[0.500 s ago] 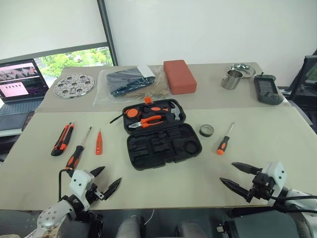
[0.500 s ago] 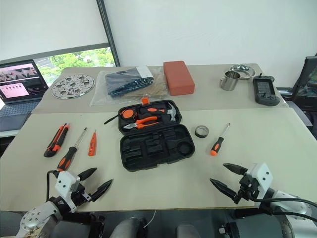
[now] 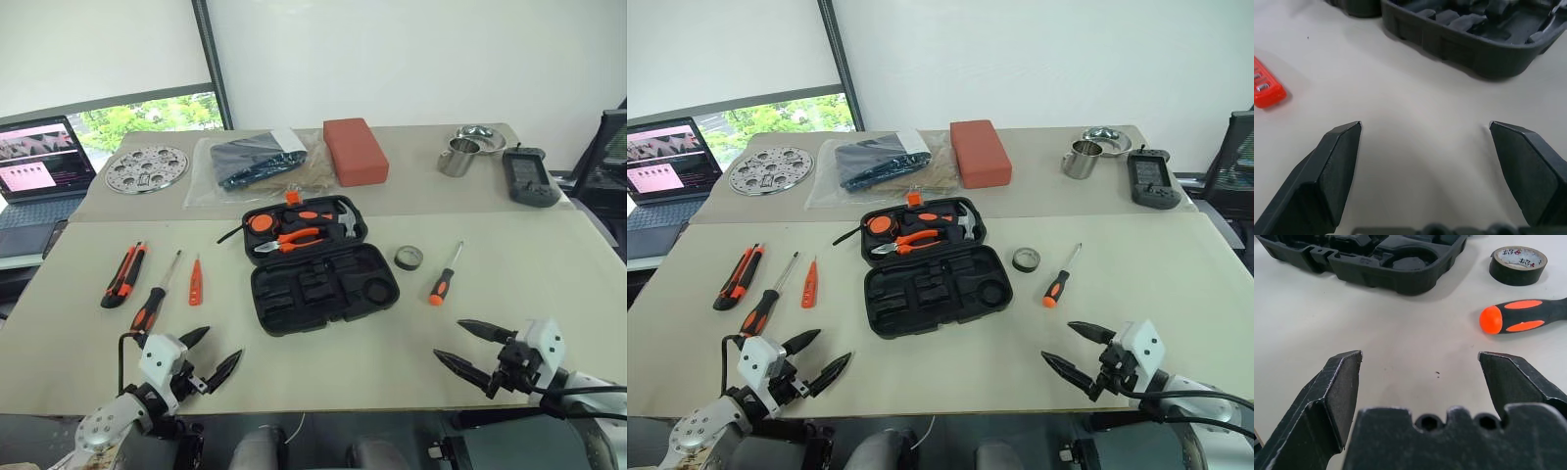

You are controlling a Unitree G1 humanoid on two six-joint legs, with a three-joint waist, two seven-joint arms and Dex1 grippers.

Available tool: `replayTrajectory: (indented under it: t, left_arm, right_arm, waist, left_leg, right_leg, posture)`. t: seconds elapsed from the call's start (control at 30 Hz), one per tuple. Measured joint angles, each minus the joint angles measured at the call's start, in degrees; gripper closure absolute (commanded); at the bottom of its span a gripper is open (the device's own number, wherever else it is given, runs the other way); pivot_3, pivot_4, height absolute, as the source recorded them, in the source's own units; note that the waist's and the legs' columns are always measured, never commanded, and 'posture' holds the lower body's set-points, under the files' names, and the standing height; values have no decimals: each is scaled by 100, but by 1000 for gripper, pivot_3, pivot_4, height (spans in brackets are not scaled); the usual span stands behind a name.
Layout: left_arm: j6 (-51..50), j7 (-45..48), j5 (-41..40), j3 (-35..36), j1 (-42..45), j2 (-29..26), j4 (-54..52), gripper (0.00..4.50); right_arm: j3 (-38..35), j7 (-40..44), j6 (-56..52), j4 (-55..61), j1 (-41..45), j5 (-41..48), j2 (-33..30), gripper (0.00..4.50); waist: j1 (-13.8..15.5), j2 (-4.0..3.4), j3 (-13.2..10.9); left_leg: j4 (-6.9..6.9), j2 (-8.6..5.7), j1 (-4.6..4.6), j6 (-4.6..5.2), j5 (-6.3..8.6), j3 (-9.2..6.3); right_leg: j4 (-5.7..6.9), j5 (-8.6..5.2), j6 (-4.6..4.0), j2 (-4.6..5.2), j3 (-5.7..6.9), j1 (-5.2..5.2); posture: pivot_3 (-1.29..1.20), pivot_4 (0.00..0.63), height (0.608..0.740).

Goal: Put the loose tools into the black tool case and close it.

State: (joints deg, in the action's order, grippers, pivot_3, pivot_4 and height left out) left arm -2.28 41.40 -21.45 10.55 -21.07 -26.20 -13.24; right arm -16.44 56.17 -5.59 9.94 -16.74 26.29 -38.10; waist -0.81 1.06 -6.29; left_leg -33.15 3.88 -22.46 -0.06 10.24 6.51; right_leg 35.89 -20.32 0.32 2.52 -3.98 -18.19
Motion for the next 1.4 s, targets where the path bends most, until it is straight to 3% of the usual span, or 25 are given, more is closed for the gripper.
replayTrajectory:
  t: [0.17, 0.3, 0.57, 0.83, 1.27, 1.4]
  left_arm:
    - [-641, -499, -334, 282, 509, -18, -523, 0]
    - [-1708, -1230, -744, 601, 1088, -235, -1198, 0]
    - [-3410, -2181, -903, 1774, 659, -677, -1390, 0]
    - [-3706, -2260, -732, 1560, 229, -510, -1269, 0]
    - [-3543, -2273, -465, 1547, 826, -487, -310, 0]
    - [-3531, -2268, -383, 1548, 1164, -510, 42, 941]
  right_arm:
    - [54, -12, -415, 572, 366, 495, 5, 86]
    - [537, -27, -883, 1257, 895, 822, 4, 86]
    - [1098, 114, -1086, 1448, 1663, 810, -42, 86]
    - [1373, 389, -942, 1171, 2042, 529, -67, 86]
    - [1377, 472, -878, 1154, 2040, 370, -64, 86]
    - [1376, 444, -854, 1153, 2041, 364, -25, 0]
  waist:
    - [-3, 1, -1]
    - [-16, 9, -6]
    - [4, 13, -11]
    - [31, 18, -14]
    - [4, 17, -13]
    - [5, 17, -13]
  left_leg:
    - [-2, 0, -1, 20, -12, 0]
    - [-3, 2, -2, 22, -14, -1]
    - [-2, 0, 6, 19, -13, 0]
    - [1, 2, 12, -5, 2, -2]
    - [10, 4, 12, 15, -11, 0]
    - [10, 3, 12, 16, -11, 1]
  right_leg:
    - [6, 1, 2, -6, 2, 1]
    - [11, 0, 4, -19, 2, -1]
    - [6, -1, 5, -25, 5, 1]
    - [1, 0, -2, -4, 4, 2]
    - [2, 0, -6, -1, 4, 2]
    - [2, 0, -6, -1, 5, 2]
  posture:
    - [0, 150, 740]
    - [0, 150, 740]
    - [0, 150, 740]
    - [0, 150, 740]
    - [0, 150, 740]
    - [0, 150, 740]
